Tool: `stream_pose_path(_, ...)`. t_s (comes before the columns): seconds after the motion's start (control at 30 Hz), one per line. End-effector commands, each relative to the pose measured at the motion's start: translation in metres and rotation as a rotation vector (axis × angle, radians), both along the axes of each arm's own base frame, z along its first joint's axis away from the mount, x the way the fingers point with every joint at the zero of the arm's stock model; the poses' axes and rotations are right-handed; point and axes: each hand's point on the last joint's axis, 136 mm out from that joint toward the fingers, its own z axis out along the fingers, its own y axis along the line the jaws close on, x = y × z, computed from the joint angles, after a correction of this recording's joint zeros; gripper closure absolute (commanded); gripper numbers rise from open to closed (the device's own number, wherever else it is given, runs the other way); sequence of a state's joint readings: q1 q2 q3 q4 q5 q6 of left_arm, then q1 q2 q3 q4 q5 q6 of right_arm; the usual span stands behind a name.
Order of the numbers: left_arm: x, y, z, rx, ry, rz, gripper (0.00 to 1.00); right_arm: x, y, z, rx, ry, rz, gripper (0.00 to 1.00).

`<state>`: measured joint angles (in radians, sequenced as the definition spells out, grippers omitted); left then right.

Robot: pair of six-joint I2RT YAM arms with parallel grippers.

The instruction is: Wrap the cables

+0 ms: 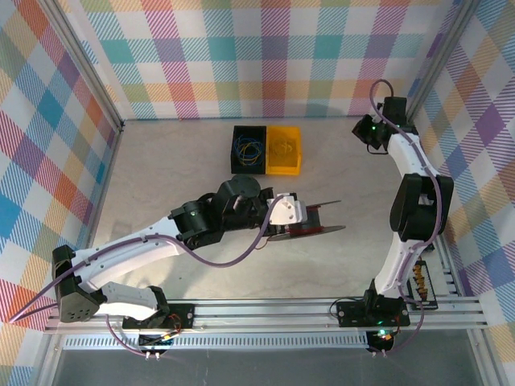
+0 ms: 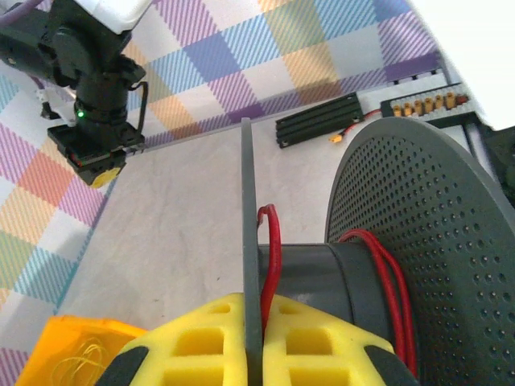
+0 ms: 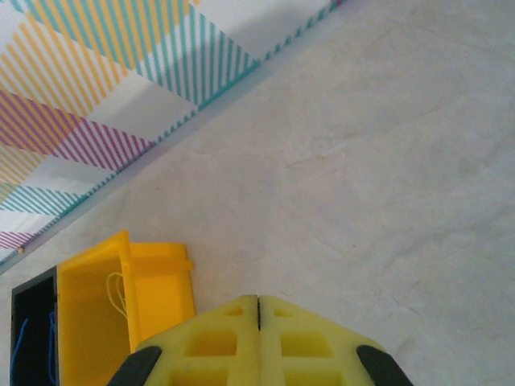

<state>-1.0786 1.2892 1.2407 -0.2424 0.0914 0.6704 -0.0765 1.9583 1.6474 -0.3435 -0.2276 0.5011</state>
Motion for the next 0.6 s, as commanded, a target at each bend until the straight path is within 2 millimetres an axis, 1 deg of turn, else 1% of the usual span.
stream_pose_path(0.0, 0.01, 0.001, 0.042, -0.115, -0.066, 0.045, 1.0, -0.004, 0.017, 0.025, -0.015, -0.077, 0.045, 1.0)
stream_pose_path(0.1, 0.027, 0.001, 0.044, -0.13, -0.084, 0.128, 1.0, -0.014, 0.023, 0.031, -0.007, -0.08, 0.09, 1.0)
stream_pose_path(0.17, 0.047, 0.005, 0.045, -0.135, -0.076, 0.227, 1.0, -0.022, 0.032, 0.036, 0.005, -0.093, 0.14, 1.0)
stream_pose_path(0.2, 0.063, 0.008, 0.046, -0.136, -0.063, 0.307, 1.0, -0.027, 0.036, 0.038, 0.008, -0.101, 0.163, 0.98)
stream_pose_path(0.23, 0.078, 0.012, 0.045, -0.126, -0.048, 0.378, 1.0, -0.034, 0.041, 0.04, 0.002, -0.11, 0.188, 0.88)
stream_pose_path(0.3, 0.106, 0.023, 0.047, -0.128, -0.024, 0.531, 1.0, -0.047, 0.049, 0.044, -0.027, -0.126, 0.227, 0.7)
stream_pose_path(0.37, 0.13, 0.033, 0.046, -0.133, 0.023, 0.65, 1.0, -0.063, 0.056, 0.049, -0.07, -0.141, 0.262, 0.55)
stream_pose_path(0.5, 0.176, 0.071, 0.038, -0.165, 0.187, 0.911, 1.0, -0.1, 0.072, 0.065, -0.146, -0.176, 0.35, 0.24)
stream_pose_path(0.53, 0.186, 0.081, 0.035, -0.176, 0.229, 0.966, 1.0, -0.11, 0.08, 0.07, -0.161, -0.191, 0.39, 0.18)
stream_pose_path(0.57, 0.193, 0.089, 0.034, -0.188, 0.259, 1.012, 1.0, -0.12, 0.087, 0.074, -0.174, -0.199, 0.418, 0.15)
